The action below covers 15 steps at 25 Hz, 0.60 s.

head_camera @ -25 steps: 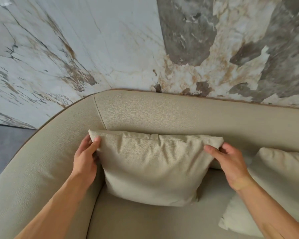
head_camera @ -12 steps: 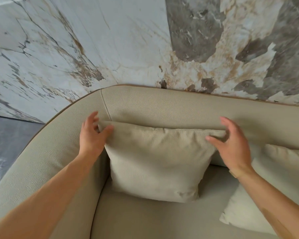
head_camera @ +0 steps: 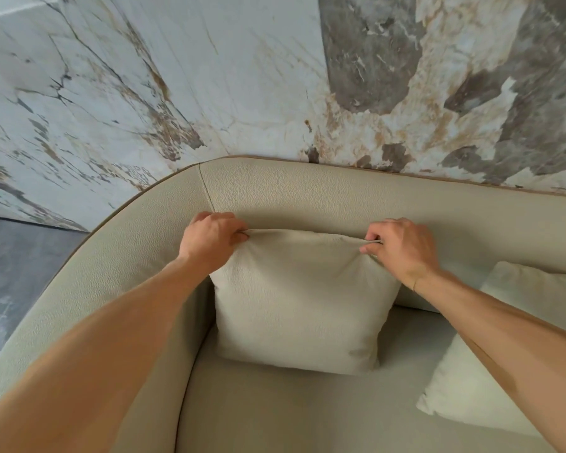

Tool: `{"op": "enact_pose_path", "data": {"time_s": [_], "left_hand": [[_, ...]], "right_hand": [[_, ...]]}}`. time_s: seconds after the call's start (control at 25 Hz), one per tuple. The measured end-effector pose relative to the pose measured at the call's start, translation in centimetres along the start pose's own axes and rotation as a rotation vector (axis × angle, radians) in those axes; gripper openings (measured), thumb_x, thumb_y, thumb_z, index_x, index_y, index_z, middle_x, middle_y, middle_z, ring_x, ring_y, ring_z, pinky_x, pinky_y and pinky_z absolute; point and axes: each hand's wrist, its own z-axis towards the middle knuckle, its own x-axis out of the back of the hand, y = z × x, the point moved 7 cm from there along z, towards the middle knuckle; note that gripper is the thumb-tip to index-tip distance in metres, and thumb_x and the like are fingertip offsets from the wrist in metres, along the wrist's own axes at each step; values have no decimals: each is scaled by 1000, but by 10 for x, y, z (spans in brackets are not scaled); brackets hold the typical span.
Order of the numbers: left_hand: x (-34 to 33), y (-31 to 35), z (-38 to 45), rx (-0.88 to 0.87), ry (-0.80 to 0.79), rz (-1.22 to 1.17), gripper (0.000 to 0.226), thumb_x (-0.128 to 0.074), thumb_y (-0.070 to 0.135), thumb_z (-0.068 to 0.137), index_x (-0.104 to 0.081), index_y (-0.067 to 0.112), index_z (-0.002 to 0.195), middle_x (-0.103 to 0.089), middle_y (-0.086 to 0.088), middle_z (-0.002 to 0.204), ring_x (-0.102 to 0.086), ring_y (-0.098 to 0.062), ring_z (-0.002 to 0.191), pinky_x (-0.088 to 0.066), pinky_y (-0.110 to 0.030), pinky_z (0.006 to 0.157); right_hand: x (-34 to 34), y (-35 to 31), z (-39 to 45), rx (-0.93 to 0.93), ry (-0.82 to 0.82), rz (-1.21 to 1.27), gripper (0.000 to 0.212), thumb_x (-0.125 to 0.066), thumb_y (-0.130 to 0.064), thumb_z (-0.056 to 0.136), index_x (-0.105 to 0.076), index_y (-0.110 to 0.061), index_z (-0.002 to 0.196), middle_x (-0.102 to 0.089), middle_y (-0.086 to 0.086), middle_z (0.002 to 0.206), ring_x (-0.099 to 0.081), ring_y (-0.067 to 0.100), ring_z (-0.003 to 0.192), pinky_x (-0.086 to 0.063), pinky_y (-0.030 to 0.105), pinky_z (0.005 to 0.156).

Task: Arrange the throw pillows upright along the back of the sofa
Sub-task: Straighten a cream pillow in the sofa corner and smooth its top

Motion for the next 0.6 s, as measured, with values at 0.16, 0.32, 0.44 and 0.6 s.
{"op": "enact_pose_path", "data": {"time_s": [0.16,0.32,0.44,0.6], "left_hand": [[-11,6,-25,-112,64,107,16,-61,25,92,-72,18,101,-70,-4,95,-64,-32,93,-37,-40,99],[-11,-5,-48,-65,-243,123,53,-48,46,96,-40,29,145,-44,4,147,-35,-22,140,-7,-50,119],[-2,-1,-57,-104,-394,210,70,-54,52,91,-23,33,151,-31,5,155,-24,-20,145,-2,-50,120],[0,-2,-58,-44,-332,242,71,-60,50,87,-28,34,148,-39,2,149,-31,-23,140,-8,-52,118]], "right_hand": [[-9,-13,-29,75,173,-114,14,-72,-32,81,-65,-21,81,-65,-3,82,-57,26,84,-37,37,71],[-5,-16,-52,41,-72,-211,53,-64,-50,82,-56,-26,128,-62,1,120,-54,26,113,-41,40,90],[-4,-17,-61,-45,-265,-291,63,-66,-47,82,-45,-31,140,-56,0,134,-47,25,123,-42,39,97],[-2,-24,-70,-142,-129,-272,44,-63,-31,88,-54,-35,130,-59,-2,129,-46,27,122,-36,50,102]]}}
